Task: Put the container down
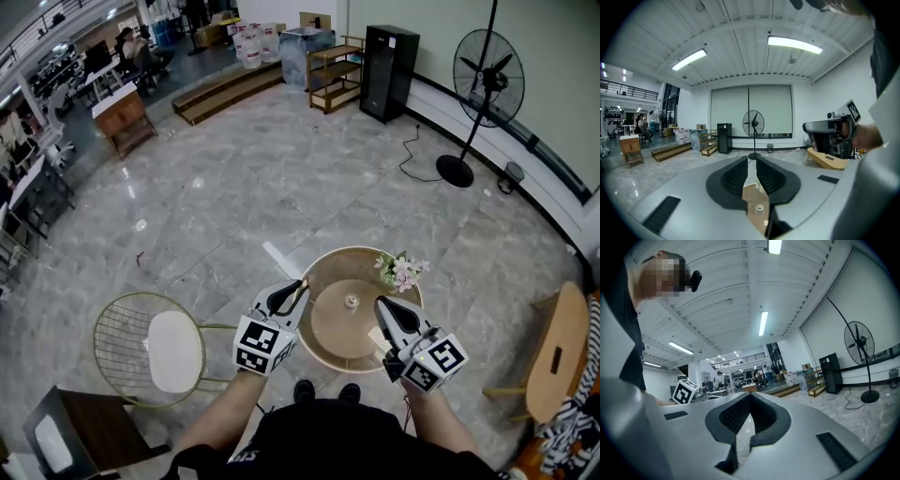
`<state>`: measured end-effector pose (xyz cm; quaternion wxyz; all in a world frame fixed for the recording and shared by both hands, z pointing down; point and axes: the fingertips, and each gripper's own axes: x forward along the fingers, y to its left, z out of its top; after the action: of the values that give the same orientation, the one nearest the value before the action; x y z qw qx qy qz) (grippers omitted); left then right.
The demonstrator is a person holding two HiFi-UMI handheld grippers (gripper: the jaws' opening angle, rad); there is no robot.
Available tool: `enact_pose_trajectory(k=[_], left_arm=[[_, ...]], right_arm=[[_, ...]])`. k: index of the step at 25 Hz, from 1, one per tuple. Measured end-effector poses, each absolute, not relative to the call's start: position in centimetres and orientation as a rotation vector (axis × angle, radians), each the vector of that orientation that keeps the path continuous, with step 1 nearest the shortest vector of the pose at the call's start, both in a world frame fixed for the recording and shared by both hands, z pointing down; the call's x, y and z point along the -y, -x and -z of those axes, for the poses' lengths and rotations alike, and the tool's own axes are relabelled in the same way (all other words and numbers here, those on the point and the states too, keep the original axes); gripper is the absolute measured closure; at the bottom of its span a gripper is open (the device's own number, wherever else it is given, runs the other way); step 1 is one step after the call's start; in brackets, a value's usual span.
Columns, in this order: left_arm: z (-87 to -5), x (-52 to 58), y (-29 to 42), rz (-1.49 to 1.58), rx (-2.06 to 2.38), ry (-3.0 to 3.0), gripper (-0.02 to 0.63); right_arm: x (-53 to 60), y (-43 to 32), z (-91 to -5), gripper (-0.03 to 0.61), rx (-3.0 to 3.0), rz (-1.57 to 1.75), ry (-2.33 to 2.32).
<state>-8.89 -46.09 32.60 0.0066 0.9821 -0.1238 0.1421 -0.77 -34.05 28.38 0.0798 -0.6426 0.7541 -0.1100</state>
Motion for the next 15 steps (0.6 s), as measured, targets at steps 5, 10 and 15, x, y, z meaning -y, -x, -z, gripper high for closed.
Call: enact_pose_trajectory(k=[5, 10, 15], left_arm=[[-31.1, 45.1, 9.1, -0.393, 0.330, -2.998, 0.545], [-30.5, 43.9, 9.3, -0.407, 0.231, -3.022, 0.546], [-29.1, 42.9, 10.1, -0.398, 0.165, -3.048, 0.578]], right_arm=[[32.8, -0.2, -28.2, 0.566, -2.237, 0.328, 1.955], [32.7, 0.2, -28.7, 0.567, -2.289, 0.337, 1.962], [32.7, 0.7, -28.0, 0.568, -2.322, 0.318, 1.940]])
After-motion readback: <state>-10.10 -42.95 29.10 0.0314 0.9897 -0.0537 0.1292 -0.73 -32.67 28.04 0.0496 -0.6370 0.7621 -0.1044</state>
